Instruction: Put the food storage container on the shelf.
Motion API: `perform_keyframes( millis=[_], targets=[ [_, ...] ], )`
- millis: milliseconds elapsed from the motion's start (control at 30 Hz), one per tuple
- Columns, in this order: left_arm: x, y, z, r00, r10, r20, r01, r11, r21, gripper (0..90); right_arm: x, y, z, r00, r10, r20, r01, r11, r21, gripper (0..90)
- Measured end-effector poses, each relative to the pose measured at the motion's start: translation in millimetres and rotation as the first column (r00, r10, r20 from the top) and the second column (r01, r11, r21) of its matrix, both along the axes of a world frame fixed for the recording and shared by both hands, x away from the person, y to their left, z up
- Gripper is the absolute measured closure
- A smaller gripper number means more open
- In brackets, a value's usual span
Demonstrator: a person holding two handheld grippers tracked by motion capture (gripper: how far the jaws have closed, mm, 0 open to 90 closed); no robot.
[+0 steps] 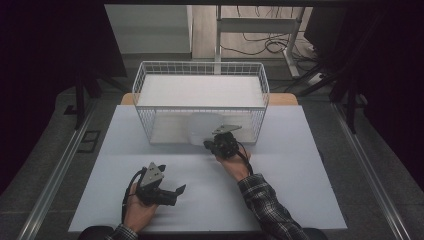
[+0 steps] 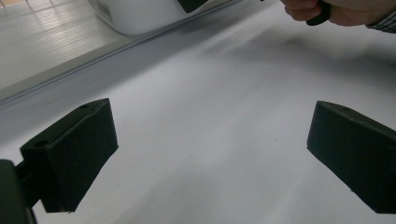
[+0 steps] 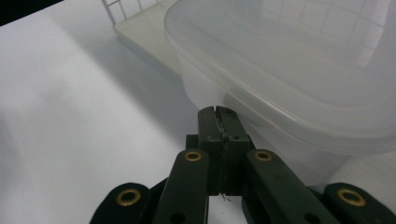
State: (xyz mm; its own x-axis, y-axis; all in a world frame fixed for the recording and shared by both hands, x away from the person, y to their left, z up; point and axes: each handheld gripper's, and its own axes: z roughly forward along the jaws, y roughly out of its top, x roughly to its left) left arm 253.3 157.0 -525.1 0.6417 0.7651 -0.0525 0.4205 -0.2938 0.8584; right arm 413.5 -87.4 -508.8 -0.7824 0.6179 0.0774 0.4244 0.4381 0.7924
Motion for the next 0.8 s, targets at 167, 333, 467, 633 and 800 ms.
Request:
perform_keyframes(
  millis=[167,333,467,633,800],
  targets=[
    [0.3,1.5,0.0,1.0000,0.007,0.001,-0.007,0.9999,-0.008,1.0,8.2,3.2,1.2,0.9999,-0.015,-0.002,0.015,1.000,-0.009,89.0],
    [0.5,2.7,0.1,0.9999,0.010,0.004,-0.010,0.9998,-0.017,1.0,13.6,2.7,2.3,0.9994,-0.033,0.008,0.033,0.999,-0.022,89.0],
    [0.8,3.5,0.0,1.0000,0.009,0.003,-0.009,0.9997,-0.022,1.0,18.5,1.0,2.6,0.9988,-0.048,0.012,0.049,0.999,-0.024,89.0],
    [1.0,3.5,-0.2,1.0000,0.008,0.001,-0.008,0.9997,-0.023,1.0,23.3,2.2,2.5,0.9984,-0.056,0.013,0.056,0.998,-0.021,89.0],
    [0.7,3.4,-0.1,1.0000,0.006,0.004,-0.006,0.9996,-0.026,1.0,28.3,4.9,1.6,0.9980,-0.063,0.005,0.064,0.998,-0.022,89.0]
  ],
)
